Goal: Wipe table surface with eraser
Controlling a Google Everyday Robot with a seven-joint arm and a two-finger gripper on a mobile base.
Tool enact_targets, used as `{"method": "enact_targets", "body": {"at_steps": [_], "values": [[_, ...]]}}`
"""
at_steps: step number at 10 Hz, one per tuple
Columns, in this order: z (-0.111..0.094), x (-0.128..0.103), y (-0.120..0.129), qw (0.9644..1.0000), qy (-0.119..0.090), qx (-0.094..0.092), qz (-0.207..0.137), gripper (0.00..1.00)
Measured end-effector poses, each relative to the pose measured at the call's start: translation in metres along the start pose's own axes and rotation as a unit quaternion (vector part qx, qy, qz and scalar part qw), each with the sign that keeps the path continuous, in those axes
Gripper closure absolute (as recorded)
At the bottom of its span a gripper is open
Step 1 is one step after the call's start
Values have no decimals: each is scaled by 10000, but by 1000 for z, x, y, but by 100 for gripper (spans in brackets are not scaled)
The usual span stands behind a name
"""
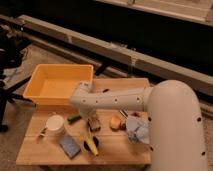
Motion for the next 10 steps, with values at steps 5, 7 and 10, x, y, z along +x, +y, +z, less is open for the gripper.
{"method": "enact_targets", "body": {"at_steps": [5,7,10], "values": [[0,-43,62,9986,-240,326,342,100],[-4,-68,75,9977,-387,511,231,100],[-12,-90,58,9950,-603,672,-423,100]]}}
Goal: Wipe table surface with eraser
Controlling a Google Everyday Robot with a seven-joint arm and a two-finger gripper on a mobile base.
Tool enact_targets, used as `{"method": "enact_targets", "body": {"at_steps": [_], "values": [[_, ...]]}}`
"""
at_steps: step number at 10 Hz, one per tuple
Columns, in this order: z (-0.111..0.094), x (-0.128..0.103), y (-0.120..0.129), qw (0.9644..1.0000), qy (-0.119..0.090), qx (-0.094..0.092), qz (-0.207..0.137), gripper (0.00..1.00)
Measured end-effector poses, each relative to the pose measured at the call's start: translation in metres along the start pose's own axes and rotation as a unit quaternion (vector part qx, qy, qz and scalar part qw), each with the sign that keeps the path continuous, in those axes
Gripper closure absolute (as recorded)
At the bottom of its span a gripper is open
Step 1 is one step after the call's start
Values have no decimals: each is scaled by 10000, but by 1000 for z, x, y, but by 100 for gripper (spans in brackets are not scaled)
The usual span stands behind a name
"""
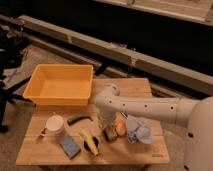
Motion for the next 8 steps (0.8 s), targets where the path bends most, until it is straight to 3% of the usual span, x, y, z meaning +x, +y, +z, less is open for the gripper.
{"method": "enact_targets", "body": {"at_steps": [3,5,7,8], "values": [[-5,-5,-53,9970,-124,93,-762,100],[-9,-2,-95,9914,-121,127,-1299,100],[-14,6,-130,9852,-9,95,-1711,100],[-17,11,-142,9840,106,85,-1776,100]]}}
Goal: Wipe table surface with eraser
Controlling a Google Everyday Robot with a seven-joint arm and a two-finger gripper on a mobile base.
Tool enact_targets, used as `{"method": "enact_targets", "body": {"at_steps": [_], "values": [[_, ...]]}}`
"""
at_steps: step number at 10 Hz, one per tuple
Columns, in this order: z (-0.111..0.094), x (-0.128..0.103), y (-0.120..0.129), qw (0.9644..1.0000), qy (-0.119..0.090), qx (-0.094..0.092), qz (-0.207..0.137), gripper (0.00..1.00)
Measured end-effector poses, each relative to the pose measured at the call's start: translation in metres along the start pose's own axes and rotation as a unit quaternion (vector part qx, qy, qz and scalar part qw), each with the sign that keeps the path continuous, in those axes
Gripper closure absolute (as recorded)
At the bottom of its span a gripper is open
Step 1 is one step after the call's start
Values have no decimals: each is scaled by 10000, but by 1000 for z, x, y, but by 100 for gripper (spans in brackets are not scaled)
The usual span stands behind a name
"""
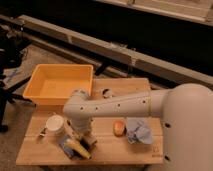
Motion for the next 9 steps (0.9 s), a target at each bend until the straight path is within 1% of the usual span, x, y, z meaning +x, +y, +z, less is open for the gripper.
{"method": "enact_targets", "body": {"at_steps": [2,4,5,7,9], "values": [[-3,20,-11,9995,266,-143,-34,100],[-2,35,-5,9983,478,-316,100,100],[0,42,1,9973,569,-395,224,100],[5,59,24,9942,729,-552,574,100],[10,70,55,9896,841,-632,982,100]]}}
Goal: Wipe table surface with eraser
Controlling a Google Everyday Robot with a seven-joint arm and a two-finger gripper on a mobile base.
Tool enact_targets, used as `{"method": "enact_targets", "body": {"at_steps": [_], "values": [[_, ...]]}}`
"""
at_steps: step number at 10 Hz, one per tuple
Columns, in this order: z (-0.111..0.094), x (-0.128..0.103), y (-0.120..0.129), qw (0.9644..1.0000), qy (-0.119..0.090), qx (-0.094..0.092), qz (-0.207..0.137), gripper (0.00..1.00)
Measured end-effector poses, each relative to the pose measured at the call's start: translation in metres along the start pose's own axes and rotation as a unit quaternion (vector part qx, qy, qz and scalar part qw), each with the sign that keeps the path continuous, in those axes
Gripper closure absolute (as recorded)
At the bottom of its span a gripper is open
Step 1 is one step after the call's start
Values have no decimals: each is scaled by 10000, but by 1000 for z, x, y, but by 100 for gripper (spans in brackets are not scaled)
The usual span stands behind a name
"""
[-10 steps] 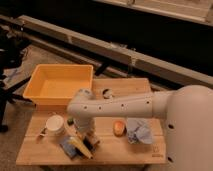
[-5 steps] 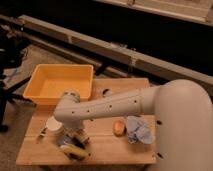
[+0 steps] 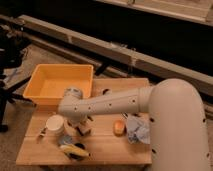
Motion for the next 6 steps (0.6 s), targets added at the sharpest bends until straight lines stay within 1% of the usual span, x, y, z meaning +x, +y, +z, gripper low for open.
{"method": "enact_targets", "body": {"at_steps": [2,3,4,6], "values": [[8,5,28,9992,40,-33,392,100],[13,1,50,9976,23,-49,684,100],[16,-1,58,9968,9,-52,795,100],[23,-16,86,9933,-61,-69,1148,100]]}}
